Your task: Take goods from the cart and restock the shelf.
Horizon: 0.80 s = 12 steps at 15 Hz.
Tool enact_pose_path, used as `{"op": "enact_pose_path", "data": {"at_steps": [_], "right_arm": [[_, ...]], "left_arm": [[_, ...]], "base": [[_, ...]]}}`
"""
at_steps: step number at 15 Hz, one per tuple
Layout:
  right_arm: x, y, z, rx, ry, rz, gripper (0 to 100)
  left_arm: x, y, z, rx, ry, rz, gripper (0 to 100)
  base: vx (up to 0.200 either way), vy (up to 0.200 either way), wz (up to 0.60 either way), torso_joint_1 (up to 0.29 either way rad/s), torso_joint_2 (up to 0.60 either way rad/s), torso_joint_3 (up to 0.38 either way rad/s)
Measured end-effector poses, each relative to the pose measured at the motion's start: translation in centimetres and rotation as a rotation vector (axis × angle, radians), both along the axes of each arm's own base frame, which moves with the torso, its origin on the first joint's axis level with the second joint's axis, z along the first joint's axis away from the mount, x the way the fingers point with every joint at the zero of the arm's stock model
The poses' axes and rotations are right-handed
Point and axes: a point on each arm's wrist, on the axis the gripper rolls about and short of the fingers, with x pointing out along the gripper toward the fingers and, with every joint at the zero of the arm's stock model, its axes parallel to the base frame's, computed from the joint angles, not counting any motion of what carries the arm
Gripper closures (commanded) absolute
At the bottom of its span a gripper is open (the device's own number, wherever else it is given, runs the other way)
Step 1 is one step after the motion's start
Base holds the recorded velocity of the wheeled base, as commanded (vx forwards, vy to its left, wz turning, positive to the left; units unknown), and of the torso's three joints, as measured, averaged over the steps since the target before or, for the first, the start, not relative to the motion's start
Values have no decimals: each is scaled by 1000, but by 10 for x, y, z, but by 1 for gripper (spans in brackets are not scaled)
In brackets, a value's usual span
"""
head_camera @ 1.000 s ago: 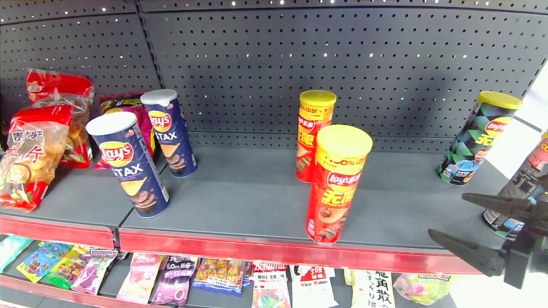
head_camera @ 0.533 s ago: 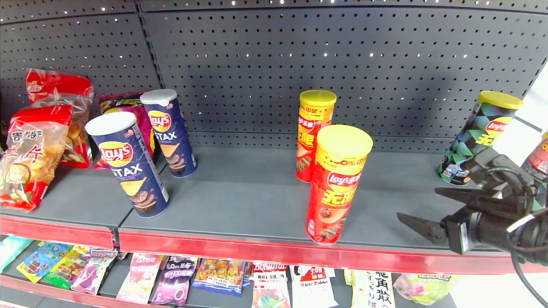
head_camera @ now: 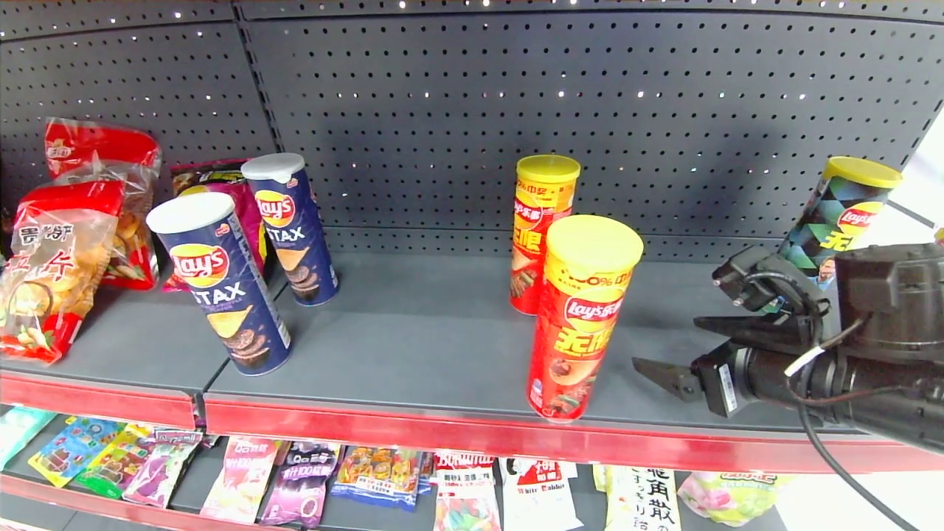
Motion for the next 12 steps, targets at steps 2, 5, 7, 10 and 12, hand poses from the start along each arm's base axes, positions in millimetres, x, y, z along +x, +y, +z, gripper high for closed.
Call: {"op": "enact_pose_path", "data": {"at_steps": [2,5,7,10,12], "right_arm": [[5,5,-3,-6,11,8,0],[8,16,-6,-11,24,45,0],[8,21,-9,-17,34,64,0],[9,27,-10,-21,39,79,0],[10,30,-10,-22,40,88,0]], "left_arm": [[0,0,0,0,0,6,0],[0,0,0,0,0,7,0],[0,0,0,0,0,8,0],[0,0,0,0,0,8,0],[0,0,0,0,0,14,0]], "base": [[0,0,0,0,0,0],[0,0,0,0,0,0],[0,0,0,0,0,0],[0,0,0,0,0,0],[0,0,0,0,0,0]]}}
